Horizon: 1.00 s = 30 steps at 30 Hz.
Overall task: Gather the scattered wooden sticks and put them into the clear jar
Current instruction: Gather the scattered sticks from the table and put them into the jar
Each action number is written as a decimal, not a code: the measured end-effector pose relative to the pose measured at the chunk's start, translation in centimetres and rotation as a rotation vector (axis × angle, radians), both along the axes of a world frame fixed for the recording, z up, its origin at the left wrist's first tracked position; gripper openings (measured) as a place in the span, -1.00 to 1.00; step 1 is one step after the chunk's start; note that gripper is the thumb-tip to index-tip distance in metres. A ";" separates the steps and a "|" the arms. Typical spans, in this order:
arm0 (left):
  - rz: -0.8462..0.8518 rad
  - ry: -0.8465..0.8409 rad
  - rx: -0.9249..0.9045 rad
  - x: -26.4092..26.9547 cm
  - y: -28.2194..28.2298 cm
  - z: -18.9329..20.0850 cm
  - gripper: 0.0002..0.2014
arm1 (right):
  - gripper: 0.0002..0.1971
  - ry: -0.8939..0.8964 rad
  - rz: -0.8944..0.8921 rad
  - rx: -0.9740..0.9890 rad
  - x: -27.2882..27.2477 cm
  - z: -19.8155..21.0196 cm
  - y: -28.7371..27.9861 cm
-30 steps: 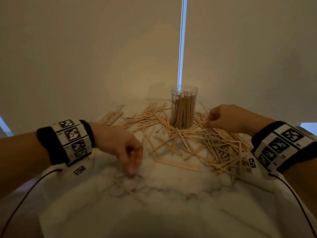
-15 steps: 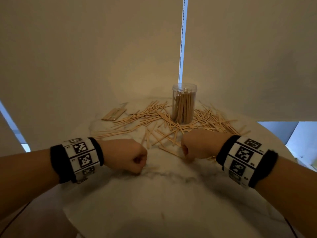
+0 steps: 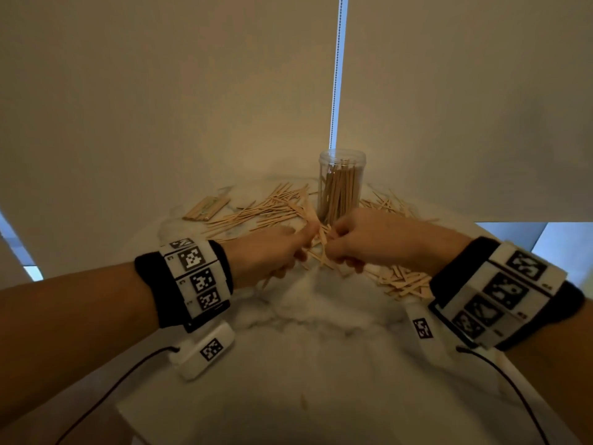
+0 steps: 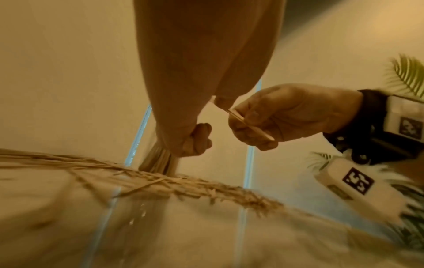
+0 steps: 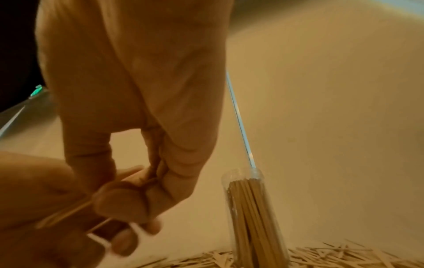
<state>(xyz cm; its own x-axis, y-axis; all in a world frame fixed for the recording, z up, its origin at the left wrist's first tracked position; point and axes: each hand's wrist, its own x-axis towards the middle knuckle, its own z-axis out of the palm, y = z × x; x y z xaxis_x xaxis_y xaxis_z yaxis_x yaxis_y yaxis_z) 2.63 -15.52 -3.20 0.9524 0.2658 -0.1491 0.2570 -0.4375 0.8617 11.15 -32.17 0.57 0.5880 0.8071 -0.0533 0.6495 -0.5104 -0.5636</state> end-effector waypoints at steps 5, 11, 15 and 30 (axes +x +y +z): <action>0.002 -0.218 -0.176 2.2 -2.4 2.2 -0.64 | -0.84 0.045 -0.041 0.182 0.7 1.1 -0.3; 0.137 -0.199 -0.293 3.7 -0.2 2.0 -0.78 | -0.66 -0.028 -0.219 0.051 4.2 0.7 -3.7; 0.271 0.006 0.058 4.3 4.0 1.2 -0.84 | -0.56 -0.158 -0.481 -0.110 8.5 -0.4 -7.0; -0.056 0.392 0.817 6.9 6.2 -1.2 -0.23 | -0.29 -0.134 -0.453 -0.670 8.7 -2.0 -6.0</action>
